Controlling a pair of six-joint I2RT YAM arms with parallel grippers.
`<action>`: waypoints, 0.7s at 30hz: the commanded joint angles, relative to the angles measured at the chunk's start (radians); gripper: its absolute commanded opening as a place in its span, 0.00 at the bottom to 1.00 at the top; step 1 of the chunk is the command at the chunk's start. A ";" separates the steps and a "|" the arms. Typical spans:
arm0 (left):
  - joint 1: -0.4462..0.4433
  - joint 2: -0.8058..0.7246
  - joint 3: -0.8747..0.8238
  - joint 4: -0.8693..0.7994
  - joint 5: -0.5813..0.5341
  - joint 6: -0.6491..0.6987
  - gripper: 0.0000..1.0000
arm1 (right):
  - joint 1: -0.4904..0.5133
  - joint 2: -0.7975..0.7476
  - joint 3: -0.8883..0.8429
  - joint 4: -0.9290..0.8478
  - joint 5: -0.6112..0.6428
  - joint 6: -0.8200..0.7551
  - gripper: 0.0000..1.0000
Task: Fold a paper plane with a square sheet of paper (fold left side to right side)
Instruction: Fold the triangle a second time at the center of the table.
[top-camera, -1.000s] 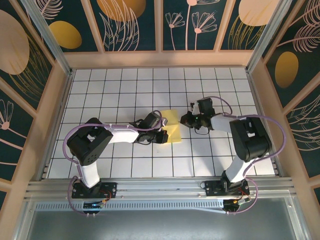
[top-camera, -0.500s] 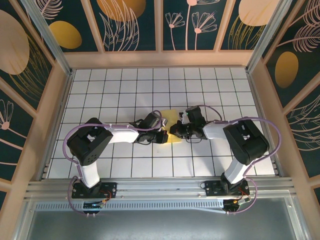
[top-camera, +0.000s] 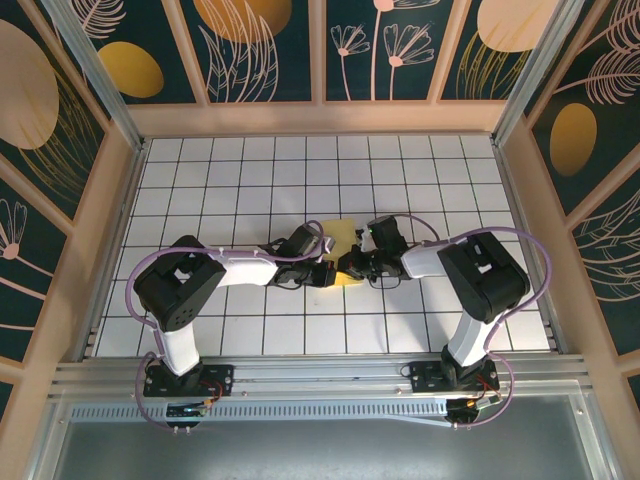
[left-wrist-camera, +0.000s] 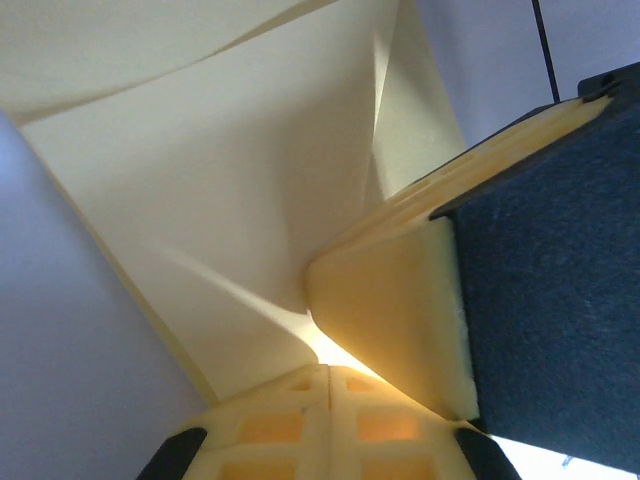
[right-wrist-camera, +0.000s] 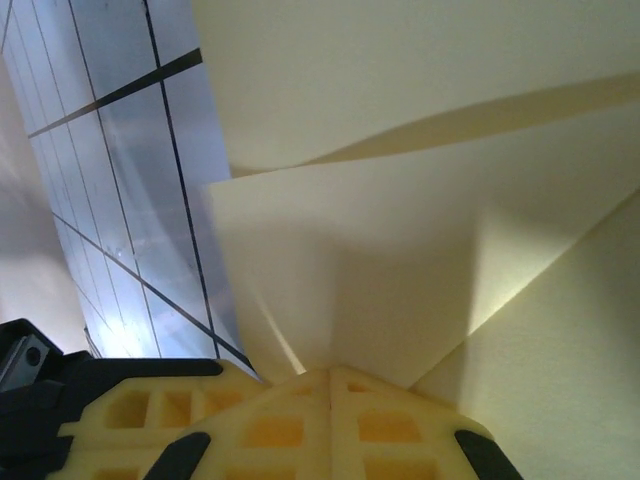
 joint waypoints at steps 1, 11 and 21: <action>-0.003 0.005 -0.003 -0.068 -0.015 0.012 0.02 | 0.008 0.030 0.017 -0.050 0.036 -0.024 0.00; 0.001 -0.047 0.083 -0.089 0.004 0.019 0.09 | 0.008 0.064 0.045 -0.197 0.098 -0.096 0.00; 0.036 -0.102 0.014 -0.011 0.099 -0.064 0.10 | 0.008 0.078 0.055 -0.225 0.109 -0.112 0.00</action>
